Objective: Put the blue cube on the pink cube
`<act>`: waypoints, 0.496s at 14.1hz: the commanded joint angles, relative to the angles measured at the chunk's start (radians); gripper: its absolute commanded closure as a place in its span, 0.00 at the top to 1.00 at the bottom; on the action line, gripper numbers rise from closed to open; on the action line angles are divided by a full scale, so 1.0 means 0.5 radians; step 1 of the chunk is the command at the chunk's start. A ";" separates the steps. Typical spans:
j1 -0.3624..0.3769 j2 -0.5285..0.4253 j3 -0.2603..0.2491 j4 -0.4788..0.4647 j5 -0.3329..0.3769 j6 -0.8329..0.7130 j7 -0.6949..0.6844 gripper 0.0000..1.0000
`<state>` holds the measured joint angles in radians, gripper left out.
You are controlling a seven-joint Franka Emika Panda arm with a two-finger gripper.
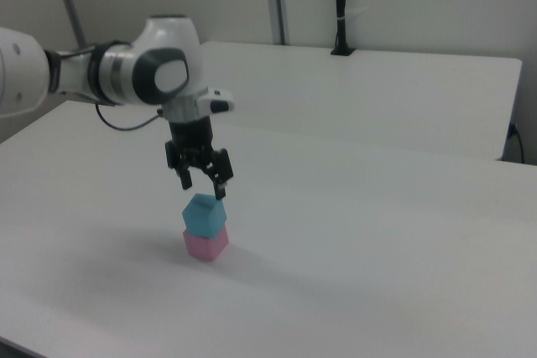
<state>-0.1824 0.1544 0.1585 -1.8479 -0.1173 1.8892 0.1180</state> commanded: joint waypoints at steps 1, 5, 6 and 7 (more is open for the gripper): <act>-0.006 -0.072 -0.022 0.320 0.044 -0.427 0.062 1.00; -0.003 -0.189 -0.077 0.508 0.097 -0.731 0.049 1.00; 0.000 -0.226 -0.108 0.511 0.112 -0.781 0.052 1.00; 0.009 -0.271 -0.139 0.511 0.130 -0.848 0.046 1.00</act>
<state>-0.1927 0.0739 0.1359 -1.6023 -0.0858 1.5463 0.1315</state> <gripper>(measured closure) 0.000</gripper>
